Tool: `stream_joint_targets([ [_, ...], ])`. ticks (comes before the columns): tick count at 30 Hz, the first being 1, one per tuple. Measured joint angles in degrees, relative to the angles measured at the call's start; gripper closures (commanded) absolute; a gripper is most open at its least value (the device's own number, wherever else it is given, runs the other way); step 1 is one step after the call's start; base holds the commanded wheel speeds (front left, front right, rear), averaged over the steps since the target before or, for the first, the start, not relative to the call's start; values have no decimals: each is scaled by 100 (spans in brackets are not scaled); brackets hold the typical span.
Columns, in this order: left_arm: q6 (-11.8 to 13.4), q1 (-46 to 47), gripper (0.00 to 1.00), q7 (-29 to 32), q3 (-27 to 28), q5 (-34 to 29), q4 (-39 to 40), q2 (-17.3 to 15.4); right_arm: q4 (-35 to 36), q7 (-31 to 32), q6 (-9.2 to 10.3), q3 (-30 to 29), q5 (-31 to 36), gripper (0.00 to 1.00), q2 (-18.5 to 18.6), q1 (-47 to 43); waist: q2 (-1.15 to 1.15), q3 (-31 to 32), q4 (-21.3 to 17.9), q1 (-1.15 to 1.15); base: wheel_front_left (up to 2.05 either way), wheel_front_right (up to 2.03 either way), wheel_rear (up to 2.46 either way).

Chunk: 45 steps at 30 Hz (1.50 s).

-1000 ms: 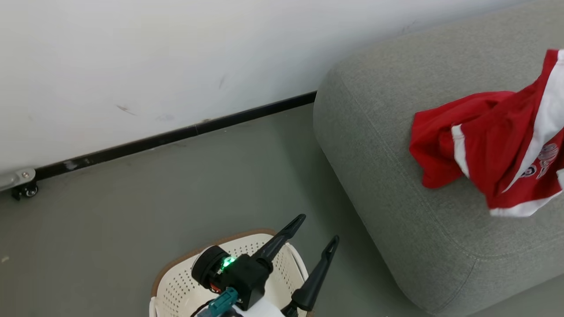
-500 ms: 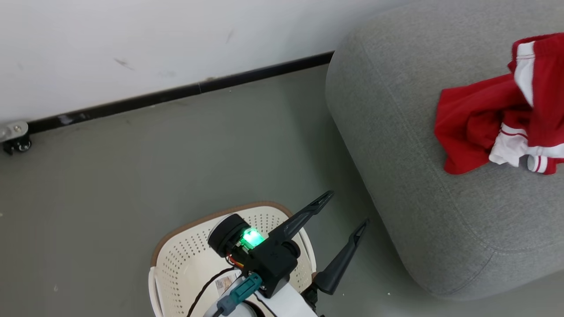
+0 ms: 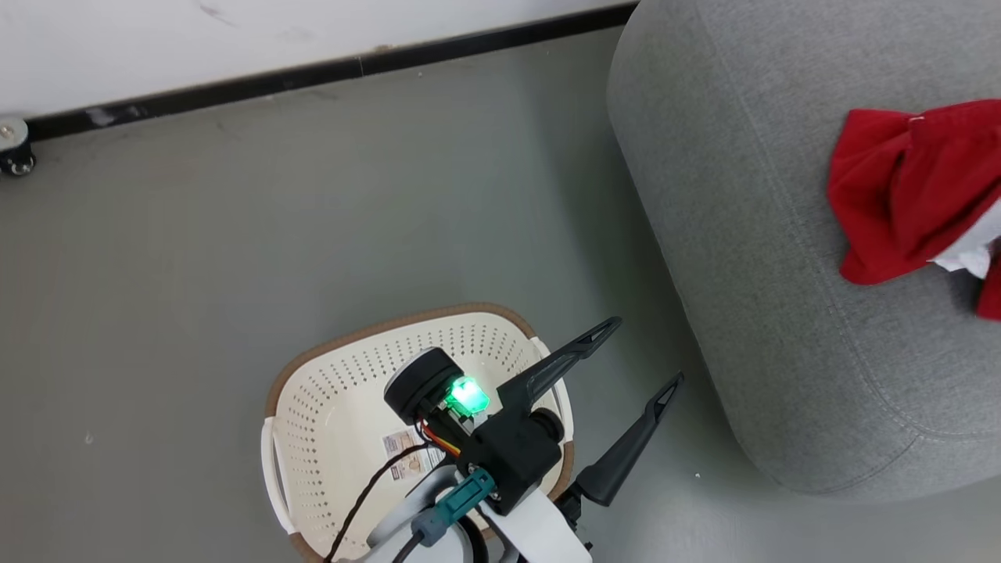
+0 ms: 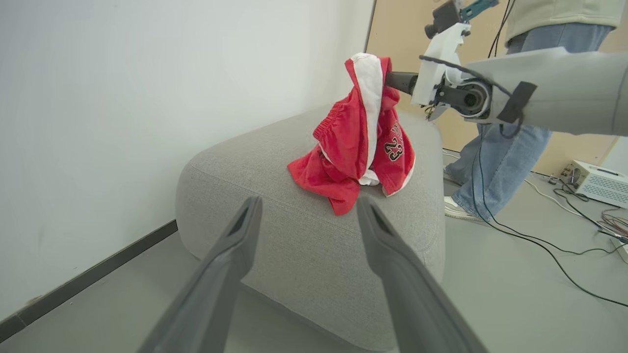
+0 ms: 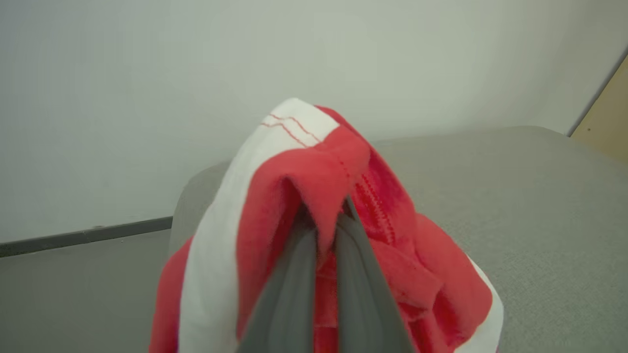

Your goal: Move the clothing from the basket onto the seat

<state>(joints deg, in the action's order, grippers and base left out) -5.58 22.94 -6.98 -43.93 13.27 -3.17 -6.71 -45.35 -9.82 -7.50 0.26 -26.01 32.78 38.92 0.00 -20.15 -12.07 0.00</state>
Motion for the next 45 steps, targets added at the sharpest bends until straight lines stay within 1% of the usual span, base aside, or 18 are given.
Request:
stream_joint_targets([
  [4,-4,123,0,44,-8,-53,36,-3,-310,-36,0,-99,175,100,-54,-58,0,-212,38,0,0,0,0],
  [10,-9,325,0,67,-14,-136,42,-15,-856,-93,0,-501,225,100,-23,-56,0,-498,76,0,0,0,0],
  [13,-49,408,0,68,-14,-141,36,-34,-1012,-97,0,-586,236,100,-44,-47,0,-626,90,0,0,0,0],
  [19,-55,544,0,68,-7,-166,14,-77,-1121,-174,0,-692,297,100,-256,82,0,-837,101,0,0,0,0],
  [25,-55,701,0,64,30,-249,-9,-129,-1101,-288,0,-724,291,99,-310,242,0,-990,62,0,0,0,0],
  [28,-55,722,0,40,51,-249,-92,-190,-1098,-339,0,-727,291,78,-358,243,0,-998,-4,0,0,0,0],
  [30,-56,735,0,-5,47,-248,-132,-183,-1094,-348,0,-728,289,63,-353,241,0,-984,-38,0,0,0,0],
  [32,-56,740,0,-12,47,-248,-166,-183,-1084,-358,0,-726,285,51,-352,221,0,-966,-73,0,0,0,0],
  [33,-56,742,0,-19,47,-246,-190,-186,-1083,-372,0,-723,285,39,-354,214,0,-955,-92,0,0,0,0],
  [35,-56,743,0,-65,47,-240,-236,-187,-1070,-382,0,-714,279,9,-354,192,0,-930,-131,0,0,0,0],
  [36,-56,743,0,-66,47,-238,-268,-187,-1046,-385,0,-694,278,0,-354,140,0,-902,-171,0,0,0,0],
  [45,-57,743,0,-144,65,-144,-421,-199,-815,-410,0,-446,167,0,-413,-144,0,-773,-342,0,0,0,0],
])
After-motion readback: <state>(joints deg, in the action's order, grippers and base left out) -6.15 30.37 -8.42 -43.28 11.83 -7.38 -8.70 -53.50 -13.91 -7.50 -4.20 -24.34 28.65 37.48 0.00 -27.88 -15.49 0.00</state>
